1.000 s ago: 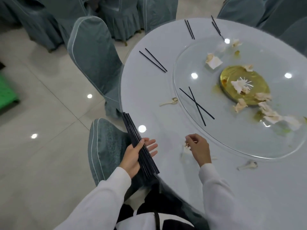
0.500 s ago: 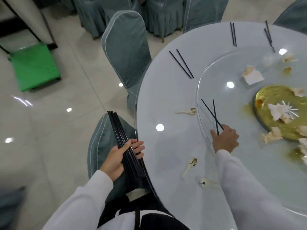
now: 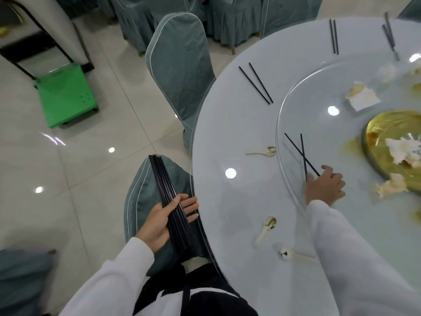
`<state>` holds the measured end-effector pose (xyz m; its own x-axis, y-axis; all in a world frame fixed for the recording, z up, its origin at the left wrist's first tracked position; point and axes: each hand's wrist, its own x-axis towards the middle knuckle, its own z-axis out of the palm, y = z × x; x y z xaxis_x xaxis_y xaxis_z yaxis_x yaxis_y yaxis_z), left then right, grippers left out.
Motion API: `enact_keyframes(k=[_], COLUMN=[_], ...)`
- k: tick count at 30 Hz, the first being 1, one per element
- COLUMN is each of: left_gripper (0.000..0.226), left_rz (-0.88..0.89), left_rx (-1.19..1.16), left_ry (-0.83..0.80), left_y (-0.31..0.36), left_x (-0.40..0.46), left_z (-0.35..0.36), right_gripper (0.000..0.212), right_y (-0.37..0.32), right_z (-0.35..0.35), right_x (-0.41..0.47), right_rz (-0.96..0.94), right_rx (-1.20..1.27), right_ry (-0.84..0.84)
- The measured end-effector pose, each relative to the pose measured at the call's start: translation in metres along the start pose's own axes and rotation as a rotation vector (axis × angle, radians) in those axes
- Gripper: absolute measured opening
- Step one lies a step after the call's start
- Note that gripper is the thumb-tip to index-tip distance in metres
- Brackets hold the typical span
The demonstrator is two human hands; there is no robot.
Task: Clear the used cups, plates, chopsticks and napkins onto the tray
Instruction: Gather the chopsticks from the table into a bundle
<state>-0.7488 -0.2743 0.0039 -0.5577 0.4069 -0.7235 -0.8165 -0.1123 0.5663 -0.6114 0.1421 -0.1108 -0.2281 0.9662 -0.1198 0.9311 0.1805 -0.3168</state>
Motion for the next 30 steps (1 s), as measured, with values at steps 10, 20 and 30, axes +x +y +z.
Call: enact_keyframes(k=[10,20,30], left_gripper=[0.032,0.034,0.028], left_rz=[-0.008,0.061,0.033], left_rx=[0.044,0.180,0.186], left_ry=[-0.042,-0.064,-0.034], left_y=[-0.018,-0.035,-0.061], left_x=[0.002,0.013,0.023], left_z=[0.027,0.066,0.080], right_gripper=[0.025,0.012,0.017], right_y=[0.007,-0.059,-0.044], right_z=[-0.011,-0.054,-0.042], right_x=[-0.003,-0.173,-0.233], right_rz=[0.025,-0.228,-0.239], right_rx=[0.148,0.766,0.797], right_ry=[0.048,-0.748,-0.799])
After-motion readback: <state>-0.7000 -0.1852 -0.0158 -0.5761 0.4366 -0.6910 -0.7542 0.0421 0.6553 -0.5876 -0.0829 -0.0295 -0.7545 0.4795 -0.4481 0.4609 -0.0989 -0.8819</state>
